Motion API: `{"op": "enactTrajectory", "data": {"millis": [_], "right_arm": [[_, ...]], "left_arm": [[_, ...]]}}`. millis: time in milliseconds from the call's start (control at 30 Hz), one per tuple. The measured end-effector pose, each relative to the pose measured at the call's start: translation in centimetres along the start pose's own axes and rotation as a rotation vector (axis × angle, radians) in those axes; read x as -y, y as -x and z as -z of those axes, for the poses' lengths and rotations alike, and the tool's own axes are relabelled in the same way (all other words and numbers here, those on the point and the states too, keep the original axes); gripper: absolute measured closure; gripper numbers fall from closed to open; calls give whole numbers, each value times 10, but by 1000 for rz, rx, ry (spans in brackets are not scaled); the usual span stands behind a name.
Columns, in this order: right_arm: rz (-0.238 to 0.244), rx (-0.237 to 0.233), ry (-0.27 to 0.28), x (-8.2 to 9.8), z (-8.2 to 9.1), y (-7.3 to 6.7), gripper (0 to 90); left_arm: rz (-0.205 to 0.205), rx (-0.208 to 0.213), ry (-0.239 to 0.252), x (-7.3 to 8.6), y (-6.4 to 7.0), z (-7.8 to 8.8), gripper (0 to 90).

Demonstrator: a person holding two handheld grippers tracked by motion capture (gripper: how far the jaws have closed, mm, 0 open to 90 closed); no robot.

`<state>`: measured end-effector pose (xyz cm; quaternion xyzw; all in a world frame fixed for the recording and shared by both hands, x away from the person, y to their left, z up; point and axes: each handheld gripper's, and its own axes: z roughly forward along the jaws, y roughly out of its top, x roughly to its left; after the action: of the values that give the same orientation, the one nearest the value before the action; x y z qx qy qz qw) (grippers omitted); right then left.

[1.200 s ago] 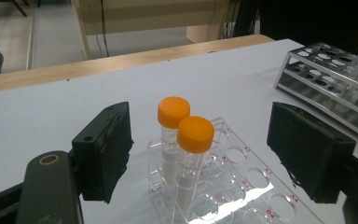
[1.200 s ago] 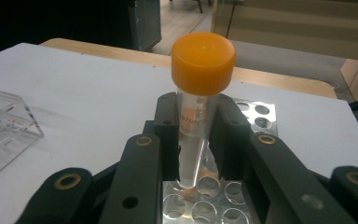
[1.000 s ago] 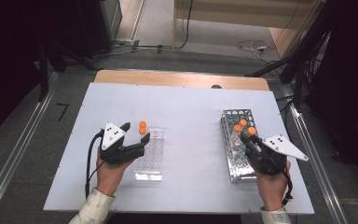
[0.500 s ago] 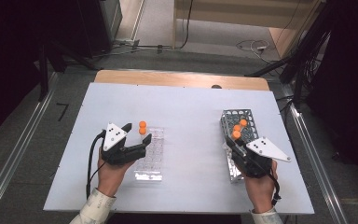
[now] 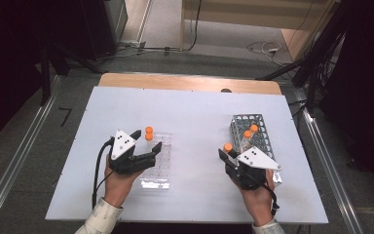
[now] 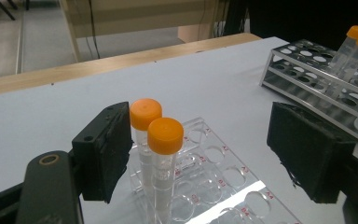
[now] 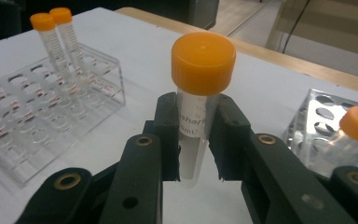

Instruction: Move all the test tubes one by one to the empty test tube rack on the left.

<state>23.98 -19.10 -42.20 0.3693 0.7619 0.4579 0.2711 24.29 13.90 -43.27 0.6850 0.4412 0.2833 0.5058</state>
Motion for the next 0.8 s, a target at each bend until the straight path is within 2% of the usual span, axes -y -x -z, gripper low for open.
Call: {"op": "enactTrajectory", "data": {"millis": [500,700,800], "right_arm": [[58,-73,-23,1,-9,-29,719],[87,-97,-43,4,-15,-41,718],[100,-114,-51,5,-18,-46,718]], "left_arm": [[-30,58,25,-7,20,6,231],[-55,106,4,-6,33,4,244],[-60,144,1,-5,42,3,252]]}}
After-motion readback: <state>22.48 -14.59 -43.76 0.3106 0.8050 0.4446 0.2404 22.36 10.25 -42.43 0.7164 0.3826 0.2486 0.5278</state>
